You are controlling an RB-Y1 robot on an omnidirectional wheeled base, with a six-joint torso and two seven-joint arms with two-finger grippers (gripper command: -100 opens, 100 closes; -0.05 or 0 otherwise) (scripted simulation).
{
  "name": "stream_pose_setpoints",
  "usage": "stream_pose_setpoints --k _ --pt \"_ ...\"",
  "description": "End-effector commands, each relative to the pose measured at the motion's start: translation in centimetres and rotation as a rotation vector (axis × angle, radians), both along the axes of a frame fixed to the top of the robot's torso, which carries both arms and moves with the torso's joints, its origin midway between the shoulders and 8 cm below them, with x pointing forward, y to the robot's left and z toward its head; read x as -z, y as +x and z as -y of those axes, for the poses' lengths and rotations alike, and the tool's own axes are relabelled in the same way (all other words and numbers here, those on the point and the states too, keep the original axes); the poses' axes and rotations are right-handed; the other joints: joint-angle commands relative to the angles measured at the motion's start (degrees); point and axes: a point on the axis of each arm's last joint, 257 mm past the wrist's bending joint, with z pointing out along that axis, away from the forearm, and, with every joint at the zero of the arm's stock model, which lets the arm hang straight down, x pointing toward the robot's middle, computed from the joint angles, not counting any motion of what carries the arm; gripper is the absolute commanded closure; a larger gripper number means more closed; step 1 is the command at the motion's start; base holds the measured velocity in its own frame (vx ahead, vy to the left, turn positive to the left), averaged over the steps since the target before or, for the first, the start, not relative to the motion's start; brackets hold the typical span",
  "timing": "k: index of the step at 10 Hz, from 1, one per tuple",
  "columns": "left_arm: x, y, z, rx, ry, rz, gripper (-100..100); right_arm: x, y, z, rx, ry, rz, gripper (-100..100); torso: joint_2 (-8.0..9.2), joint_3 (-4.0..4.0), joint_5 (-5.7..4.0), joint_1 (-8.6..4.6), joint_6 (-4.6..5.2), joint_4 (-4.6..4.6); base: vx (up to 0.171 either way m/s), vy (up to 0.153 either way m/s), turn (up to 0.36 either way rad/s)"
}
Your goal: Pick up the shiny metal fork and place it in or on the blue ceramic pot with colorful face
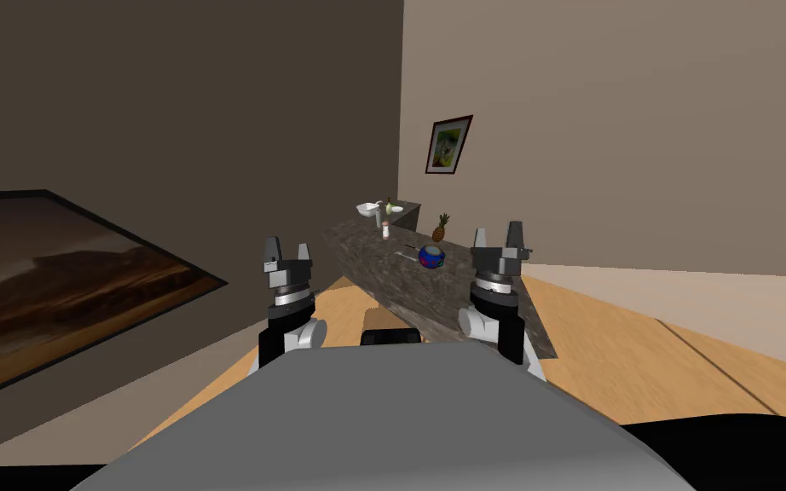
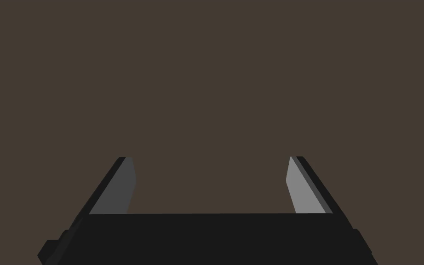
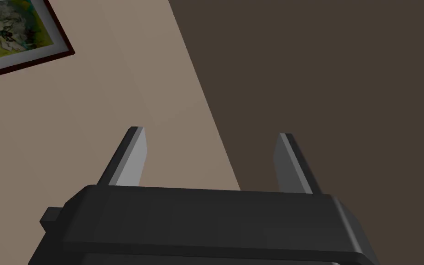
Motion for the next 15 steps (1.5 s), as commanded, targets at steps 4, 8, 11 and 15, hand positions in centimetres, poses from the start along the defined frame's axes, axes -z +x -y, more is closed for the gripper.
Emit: stream_pose_setpoints --k 4,8,11,15 --pt "0.0 0.0 0.0 0.000 0.000 0.000 0 5.7 1.2 -0.8 -0.031 -0.057 -0.199 -100 0.03 0.02 0.09 0.41 -0.01 0.00 -0.004 0.100 0.139" --pt "0.0 0.0 0.0 0.000 0.000 0.000 0 12.1 1.2 -0.9 -0.033 -0.081 -0.398 -100 -0.06 -0.03 0.12 0.53 -0.03 -0.01 0.022 0.135 0.164" --pt "0.0 0.0 0.0 0.000 0.000 0.000 0 17.1 0.3 -0.8 -0.028 -0.100 -0.550 -100 -0.04 -0.02 0.11 0.48 -0.03 -0.01 0.024 0.116 0.169" --pt "0.0 0.0 0.0 0.000 0.000 0.000 0 22.6 -1.5 -0.5 -0.018 -0.127 -0.716 -100 0.01 0.00 0.08 0.28 0.01 0.00 0.024 0.073 0.103"
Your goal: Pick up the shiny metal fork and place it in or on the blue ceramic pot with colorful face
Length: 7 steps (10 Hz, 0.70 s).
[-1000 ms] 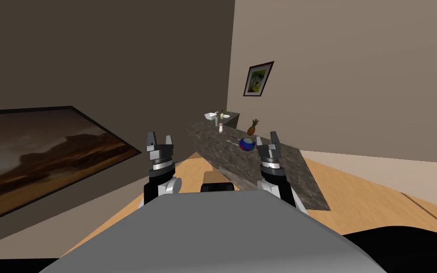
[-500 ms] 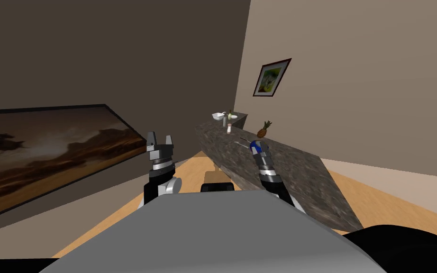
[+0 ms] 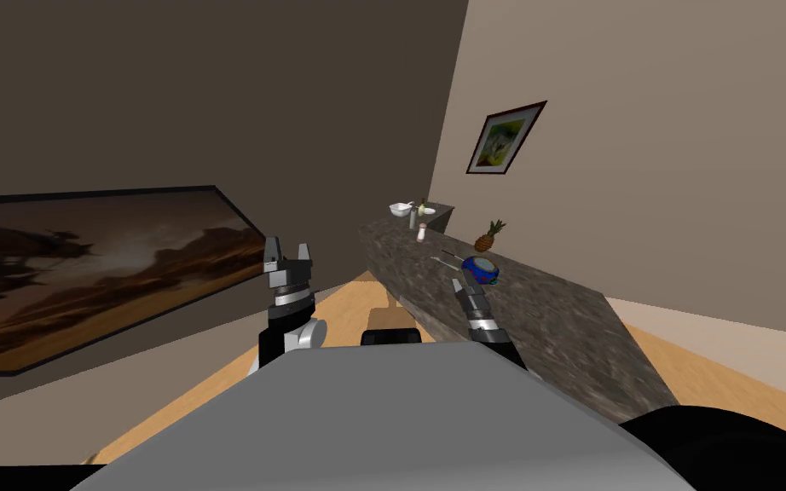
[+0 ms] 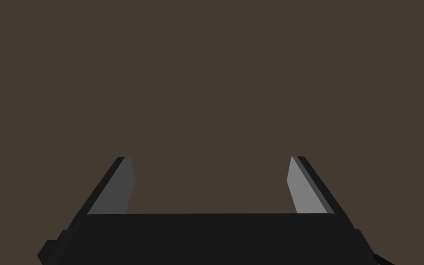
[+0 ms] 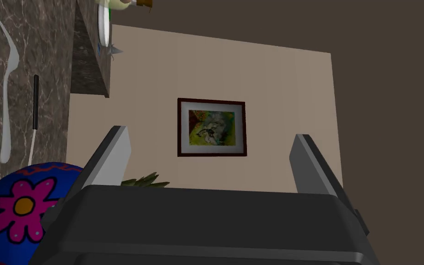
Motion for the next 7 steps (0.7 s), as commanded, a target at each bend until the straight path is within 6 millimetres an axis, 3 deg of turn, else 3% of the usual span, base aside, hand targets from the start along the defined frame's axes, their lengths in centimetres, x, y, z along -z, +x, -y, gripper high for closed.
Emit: stream_pose_setpoints --k 1,4,7 --pt "0.0 0.0 0.0 0.000 0.000 0.000 0 2.1 -1.1 0.2 0.007 -0.007 -0.056 -100 0.00 0.00 0.00 0.00 0.00 0.00 0.043 0.083 0.098" --pt "0.0 0.0 0.0 0.000 0.000 0.000 0 7.4 -3.8 0.5 0.014 -0.049 -0.220 -100 -0.01 -0.01 0.01 0.01 0.03 0.00 0.049 0.098 0.177" --pt "0.0 0.0 0.0 0.000 0.000 0.000 0 10.8 -6.6 0.9 0.027 -0.073 -0.337 -100 -0.10 -0.06 0.01 0.03 0.00 -0.02 0.064 0.088 0.129"
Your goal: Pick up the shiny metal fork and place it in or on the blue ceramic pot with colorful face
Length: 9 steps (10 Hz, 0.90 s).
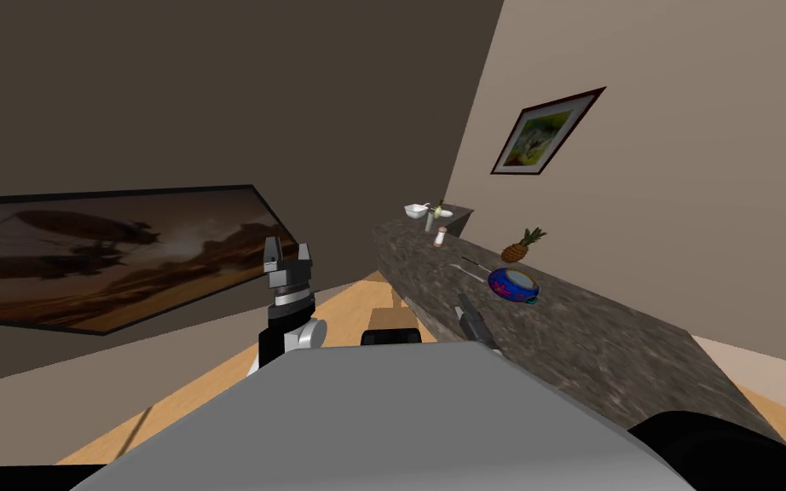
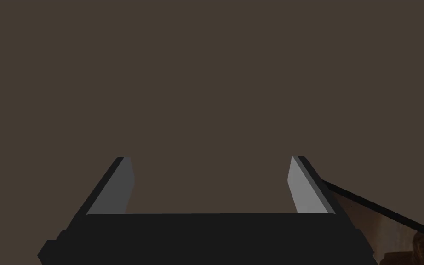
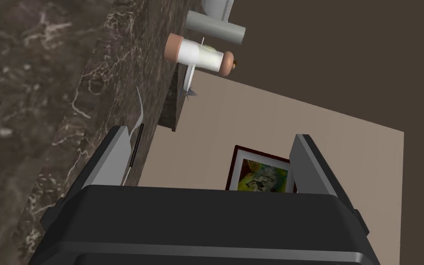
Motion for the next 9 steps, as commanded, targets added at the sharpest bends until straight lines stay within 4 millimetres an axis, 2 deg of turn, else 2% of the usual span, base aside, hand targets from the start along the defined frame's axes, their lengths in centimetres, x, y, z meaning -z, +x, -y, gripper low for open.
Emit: stream_pose_setpoints --k 1,2,3,4,5,6,7,8,9 --pt "0.0 0.0 0.0 0.000 0.000 0.000 0 3.4 -2.5 0.4 0.002 -0.032 -0.106 -100 0.00 0.00 0.00 0.00 0.00 0.00 0.075 0.114 0.183" --pt "0.0 0.0 0.0 0.000 0.000 0.000 0 3.7 -3.0 0.5 0.007 -0.032 -0.119 -100 -0.04 -0.02 0.01 0.08 -0.03 0.00 0.059 0.083 0.135" --pt "0.0 0.0 0.0 0.000 0.000 0.000 0 5.8 -5.0 0.7 0.001 -0.062 -0.195 -100 0.01 0.00 0.00 -0.02 -0.01 0.00 0.062 0.097 0.234" --pt "0.0 0.0 0.0 0.000 0.000 0.000 0 6.2 -5.9 0.8 0.008 -0.061 -0.217 -100 0.01 0.01 0.00 0.02 -0.03 0.01 0.069 0.077 0.107" --pt "0.0 0.0 0.0 0.000 0.000 0.000 0 8.1 -7.9 1.1 -0.002 -0.095 -0.290 -100 0.00 0.00 0.00 -0.03 0.00 0.01 0.096 0.078 0.195" --pt "0.0 0.0 0.0 0.000 0.000 0.000 0 8.5 -9.0 1.2 0.006 -0.093 -0.316 -100 -0.08 -0.04 -0.01 -0.03 -0.03 -0.01 0.085 0.060 0.129" --pt "0.0 0.0 0.0 0.000 0.000 0.000 0 10.2 -11.1 1.5 -0.007 -0.129 -0.386 -100 -0.06 -0.03 -0.02 -0.09 -0.01 -0.01 0.092 0.079 0.225" --pt "0.0 0.0 0.0 0.000 0.000 0.000 0 10.5 -12.3 1.6 0.001 -0.128 -0.414 -100 -0.08 -0.04 -0.01 -0.05 -0.03 -0.01 0.080 0.048 0.109" --pt "0.0 0.0 0.0 0.000 0.000 0.000 0 12.1 -15.0 2.0 -0.013 -0.165 -0.492 -100 -0.03 -0.02 -0.02 -0.12 0.01 -0.01 0.090 0.073 0.235"
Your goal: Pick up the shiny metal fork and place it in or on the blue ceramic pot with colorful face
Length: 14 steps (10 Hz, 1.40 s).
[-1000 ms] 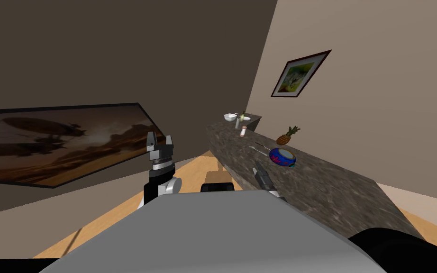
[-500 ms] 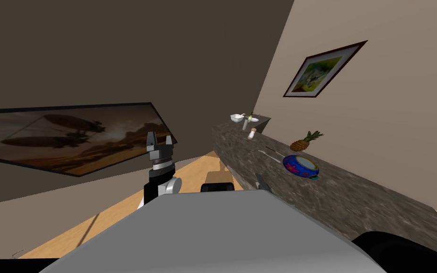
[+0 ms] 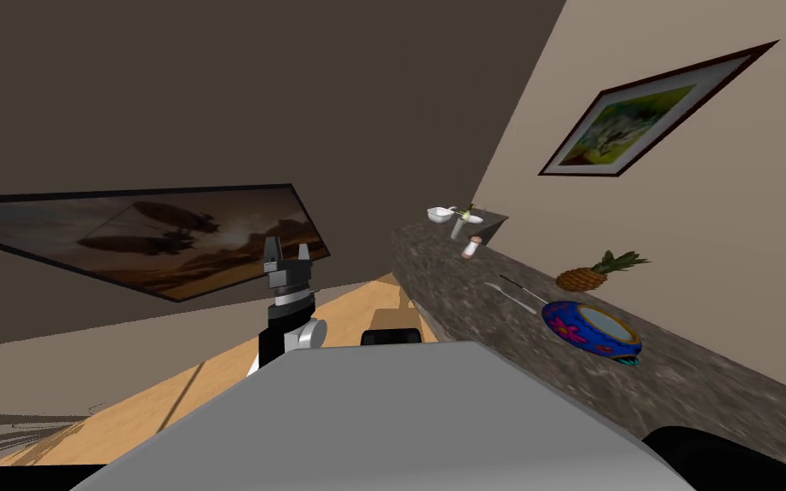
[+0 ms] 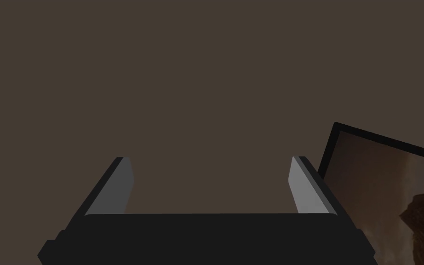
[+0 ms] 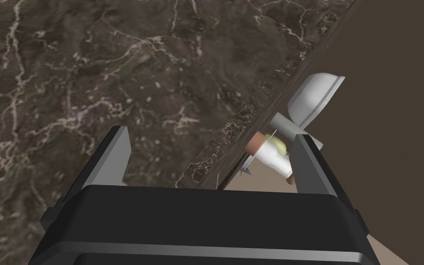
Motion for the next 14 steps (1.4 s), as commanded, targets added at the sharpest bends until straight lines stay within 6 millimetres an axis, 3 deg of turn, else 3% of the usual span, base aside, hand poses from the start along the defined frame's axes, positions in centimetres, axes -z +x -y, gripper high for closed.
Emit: stream_pose_setpoints --k 1,2,3,4,5,6,8,9,10,12,13,14 --pt "0.0 0.0 0.0 0.000 0.000 0.000 0 0.8 -2.2 0.3 -0.002 -0.019 -0.062 -100 0.00 0.00 0.00 0.00 0.00 0.00 0.081 0.046 0.100" --pt "0.0 0.0 0.0 0.000 0.000 0.000 0 2.1 -4.9 0.8 -0.022 -0.055 -0.139 -100 0.03 0.01 0.00 -0.07 0.04 0.00 0.099 0.048 0.213" --pt "0.0 0.0 0.0 0.000 0.000 0.000 0 2.2 -5.8 0.8 -0.015 -0.055 -0.157 -100 -0.02 -0.01 -0.01 -0.07 0.00 -0.01 0.102 0.028 0.112" --pt "0.0 0.0 0.0 0.000 0.000 0.000 0 3.2 -8.9 1.3 -0.037 -0.091 -0.239 -100 -0.03 -0.02 -0.02 -0.14 0.03 -0.01 0.119 0.021 0.196" --pt "0.0 0.0 0.0 0.000 0.000 0.000 0 3.2 -9.5 1.3 -0.033 -0.090 -0.250 -100 -0.08 -0.05 -0.03 -0.19 0.00 -0.02 0.099 0.009 0.109" --pt "0.0 0.0 0.0 0.000 0.000 0.000 0 3.9 -12.2 1.9 -0.061 -0.127 -0.320 -100 -0.04 -0.03 -0.04 -0.20 0.03 -0.01 0.118 0.020 0.239" --pt "0.0 0.0 0.0 0.000 0.000 0.000 0 3.9 -13.1 1.9 -0.056 -0.125 -0.340 -100 -0.05 -0.04 -0.02 -0.12 0.04 -0.02 0.073 0.027 0.040" --pt "0.0 0.0 0.0 0.000 0.000 0.000 0 4.3 -16.3 2.5 -0.084 -0.162 -0.416 -100 0.12 0.06 -0.02 -0.12 0.05 0.02 0.085 0.015 0.191" --pt "0.0 0.0 0.0 0.000 0.000 0.000 0 4.3 -16.7 2.5 -0.082 -0.161 -0.425 -100 0.04 0.02 -0.02 -0.17 0.00 0.01 0.084 0.006 0.119" --pt "0.0 0.0 0.0 0.000 0.000 0.000 0 4.4 -22.5 3.9 -0.149 -0.233 -0.565 -100 -0.02 -0.01 -0.04 -0.24 0.00 -0.01 0.130 -0.001 0.257" --pt "0.0 0.0 0.0 0.000 0.000 0.000 0 4.2 -23.4 3.8 -0.145 -0.230 -0.582 -100 -0.17 -0.10 -0.05 -0.26 0.00 -0.04 0.142 -0.015 0.096" --pt "0.0 0.0 0.0 0.000 0.000 0.000 0 3.9 -26.1 4.5 -0.183 -0.265 -0.647 -100 -0.18 -0.11 -0.05 -0.25 0.04 -0.04 0.153 -0.023 0.159"
